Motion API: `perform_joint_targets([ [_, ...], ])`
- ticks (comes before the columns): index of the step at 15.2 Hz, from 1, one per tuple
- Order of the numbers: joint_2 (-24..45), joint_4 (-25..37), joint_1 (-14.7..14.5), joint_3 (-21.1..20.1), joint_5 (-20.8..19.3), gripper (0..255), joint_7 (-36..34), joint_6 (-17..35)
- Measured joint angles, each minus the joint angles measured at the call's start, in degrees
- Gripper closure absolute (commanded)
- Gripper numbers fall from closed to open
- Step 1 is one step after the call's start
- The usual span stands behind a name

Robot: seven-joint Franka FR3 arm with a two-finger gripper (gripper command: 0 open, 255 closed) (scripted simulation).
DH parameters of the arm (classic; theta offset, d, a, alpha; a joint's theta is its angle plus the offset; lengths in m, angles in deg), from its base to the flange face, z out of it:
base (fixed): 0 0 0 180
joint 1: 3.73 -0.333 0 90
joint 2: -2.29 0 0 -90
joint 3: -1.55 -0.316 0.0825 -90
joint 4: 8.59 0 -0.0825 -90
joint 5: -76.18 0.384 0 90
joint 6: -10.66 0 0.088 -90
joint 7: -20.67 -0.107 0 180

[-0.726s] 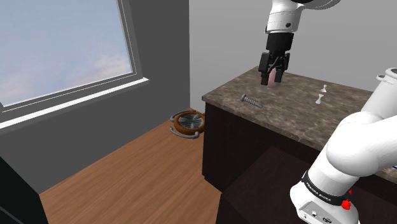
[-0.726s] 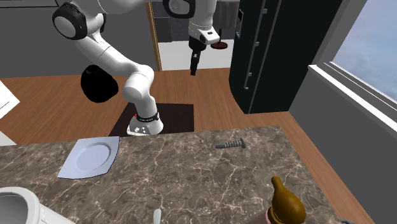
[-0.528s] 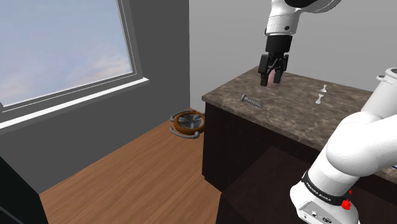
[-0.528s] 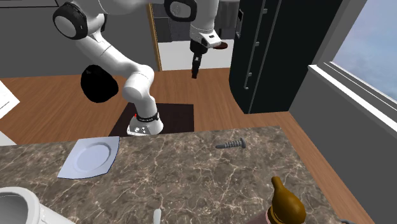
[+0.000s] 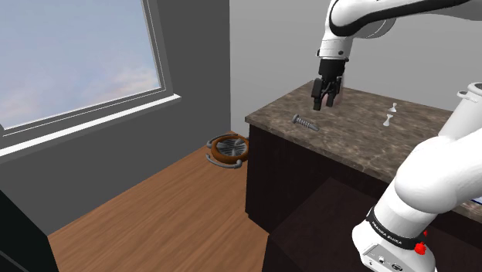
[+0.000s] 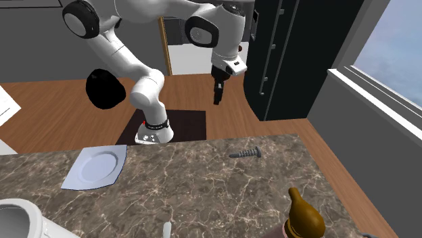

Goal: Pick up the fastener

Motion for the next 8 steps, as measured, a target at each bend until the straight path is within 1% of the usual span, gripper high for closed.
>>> perform_joint_targets([
  [3, 4.8, 0.5, 0.4, 3.1, -1.2, 0, 4.5, 4.6],
  [8, 13.7, 3.3, 0.7, 7.7, -1.3, 0, 12.0, 11.0],
])
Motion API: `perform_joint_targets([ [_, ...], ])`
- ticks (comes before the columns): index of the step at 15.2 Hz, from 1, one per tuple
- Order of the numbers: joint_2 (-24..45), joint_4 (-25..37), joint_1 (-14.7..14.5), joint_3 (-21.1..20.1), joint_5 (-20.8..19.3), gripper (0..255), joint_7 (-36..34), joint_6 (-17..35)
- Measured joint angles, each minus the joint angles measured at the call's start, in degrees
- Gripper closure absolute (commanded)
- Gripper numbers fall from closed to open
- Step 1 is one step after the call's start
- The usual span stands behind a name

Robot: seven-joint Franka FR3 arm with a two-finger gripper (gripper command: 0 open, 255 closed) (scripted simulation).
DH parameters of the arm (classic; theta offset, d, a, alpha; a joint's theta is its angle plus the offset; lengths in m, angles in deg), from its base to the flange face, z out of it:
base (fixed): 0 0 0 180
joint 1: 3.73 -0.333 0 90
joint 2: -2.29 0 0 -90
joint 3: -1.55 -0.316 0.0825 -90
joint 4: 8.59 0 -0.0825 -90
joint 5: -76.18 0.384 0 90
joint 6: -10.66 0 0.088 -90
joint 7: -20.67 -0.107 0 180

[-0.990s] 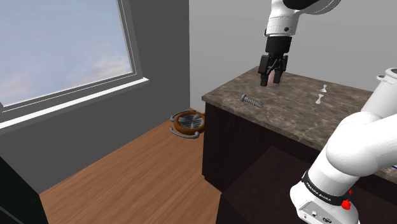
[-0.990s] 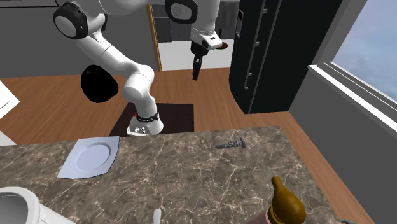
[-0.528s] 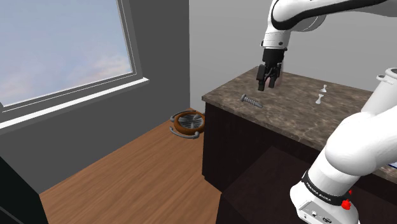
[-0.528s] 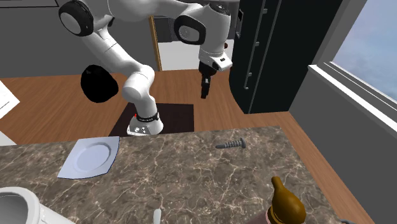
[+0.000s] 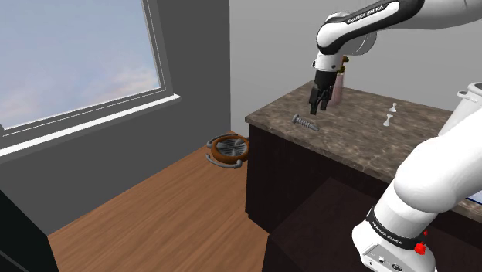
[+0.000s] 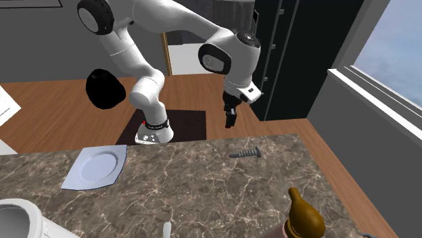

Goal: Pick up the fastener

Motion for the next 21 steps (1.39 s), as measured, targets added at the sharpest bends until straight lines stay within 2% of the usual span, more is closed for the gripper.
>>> perform_joint_targets([
  [5, 10.8, 4.8, -0.1, 3.8, 2.6, 0, 7.8, 5.9],
  [10, 21.0, 11.4, 0.9, 6.1, 6.8, 0, 15.7, 8.9],
  [18, 25.4, 9.5, 1.5, 6.3, 9.2, 0, 18.8, 14.5],
  [19, 25.6, 9.4, 1.5, 6.3, 9.3, 255, 18.8, 14.8],
  [21, 25.6, 9.3, 1.5, 6.3, 9.3, 255, 18.9, 15.0],
])
